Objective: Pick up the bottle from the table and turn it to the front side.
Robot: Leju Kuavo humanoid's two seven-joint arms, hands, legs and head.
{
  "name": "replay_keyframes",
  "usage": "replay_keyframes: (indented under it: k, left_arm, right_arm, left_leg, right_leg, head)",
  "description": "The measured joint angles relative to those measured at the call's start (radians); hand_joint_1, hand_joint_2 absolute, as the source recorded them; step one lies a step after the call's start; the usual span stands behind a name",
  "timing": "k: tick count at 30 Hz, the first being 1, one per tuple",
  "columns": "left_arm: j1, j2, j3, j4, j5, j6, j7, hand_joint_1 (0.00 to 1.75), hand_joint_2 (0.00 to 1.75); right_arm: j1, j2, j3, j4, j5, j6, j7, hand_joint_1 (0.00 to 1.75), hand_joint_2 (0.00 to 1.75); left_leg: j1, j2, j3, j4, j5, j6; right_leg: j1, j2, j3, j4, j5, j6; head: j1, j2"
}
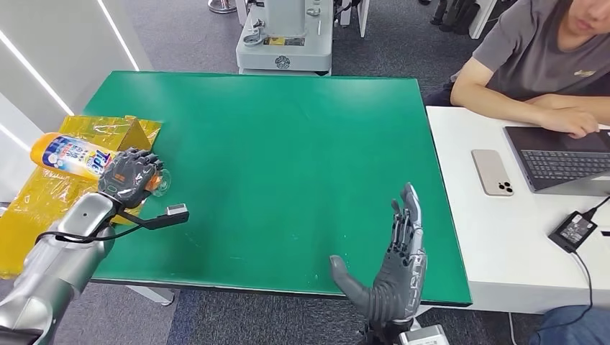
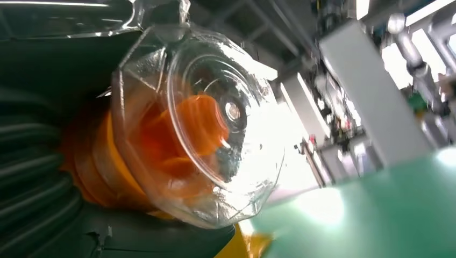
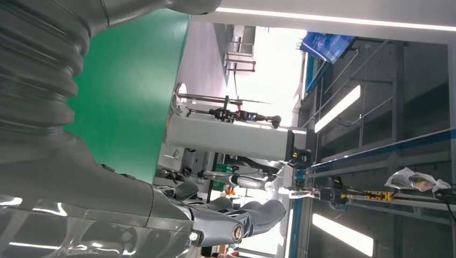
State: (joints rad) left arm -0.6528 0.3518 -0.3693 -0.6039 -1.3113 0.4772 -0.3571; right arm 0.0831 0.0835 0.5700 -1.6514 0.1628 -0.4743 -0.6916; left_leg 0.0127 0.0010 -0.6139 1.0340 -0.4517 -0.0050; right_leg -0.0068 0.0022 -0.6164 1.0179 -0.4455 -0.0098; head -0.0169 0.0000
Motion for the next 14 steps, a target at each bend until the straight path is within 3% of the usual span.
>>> replay_keyframes:
  k: [7,14]
  left_arm:
    - [-0.057,-0.066,-0.025,0.173,-0.009,-0.074,0.075,1.75,1.75]
    - [-0.057,-0.091,-0.029,0.237,-0.002,-0.083,0.116,1.75,1.75]
  right_arm:
    - [-0.005,0.000,0.006,-0.002,0.017,-0.043,0.005,0.00,1.75]
    - [-0.009,0.000,0.009,-0.007,0.020,-0.063,0.009,0.00,1.75]
  left_leg:
    - [0.000,0.001,0.000,0.000,0.000,0.000]
    - [0.000,0.000,0.000,0.000,0.000,0.000]
  right_leg:
    - [0.000,0.001,0.000,0.000,0.000,0.000]
    - [0.000,0.000,0.000,0.000,0.000,0.000]
  head:
    - [0.000,0.000]
    - [0.000,0.000]
